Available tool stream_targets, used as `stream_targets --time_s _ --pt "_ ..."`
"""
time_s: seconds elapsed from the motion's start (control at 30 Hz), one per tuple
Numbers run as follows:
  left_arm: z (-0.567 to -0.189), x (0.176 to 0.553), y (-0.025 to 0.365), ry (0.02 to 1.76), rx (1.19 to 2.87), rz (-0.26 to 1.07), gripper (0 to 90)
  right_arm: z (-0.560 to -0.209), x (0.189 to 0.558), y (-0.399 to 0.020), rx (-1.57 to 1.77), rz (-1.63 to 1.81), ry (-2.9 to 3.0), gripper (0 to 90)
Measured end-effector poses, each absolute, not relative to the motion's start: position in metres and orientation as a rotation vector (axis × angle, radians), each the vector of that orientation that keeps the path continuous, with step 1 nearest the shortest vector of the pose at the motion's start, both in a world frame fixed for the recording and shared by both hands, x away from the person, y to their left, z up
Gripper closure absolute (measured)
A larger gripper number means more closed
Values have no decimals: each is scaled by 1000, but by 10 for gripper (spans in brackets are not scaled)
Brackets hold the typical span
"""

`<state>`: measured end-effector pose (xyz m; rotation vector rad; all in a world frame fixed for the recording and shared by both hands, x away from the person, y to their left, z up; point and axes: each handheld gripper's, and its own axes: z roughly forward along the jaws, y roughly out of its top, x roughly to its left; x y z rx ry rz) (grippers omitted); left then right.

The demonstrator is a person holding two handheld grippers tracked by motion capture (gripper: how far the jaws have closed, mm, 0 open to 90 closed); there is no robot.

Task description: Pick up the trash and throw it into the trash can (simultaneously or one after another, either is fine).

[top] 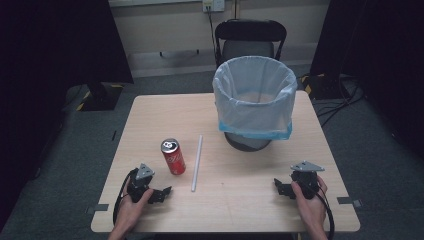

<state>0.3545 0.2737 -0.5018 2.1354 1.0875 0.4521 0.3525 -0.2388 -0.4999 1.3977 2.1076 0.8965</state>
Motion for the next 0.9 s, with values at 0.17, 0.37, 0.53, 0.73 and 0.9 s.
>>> stream_targets --time_s 0.17,0.37,0.53,0.73,0.9 --pt "-502 354 274 1087 2135 452 0 -500 352 -239 1397 898 2108 88" --pt "-501 354 273 1099 2132 458 3 -500 352 -239 1397 898 2108 88" --pt "-498 350 275 1132 2115 469 163 -500 352 -239 1397 899 2107 88" --pt "-489 346 282 1137 2058 475 163 -500 352 -239 1397 898 2108 88" --pt "-479 345 281 1113 2037 476 161 -500 352 -239 1398 898 2108 88"
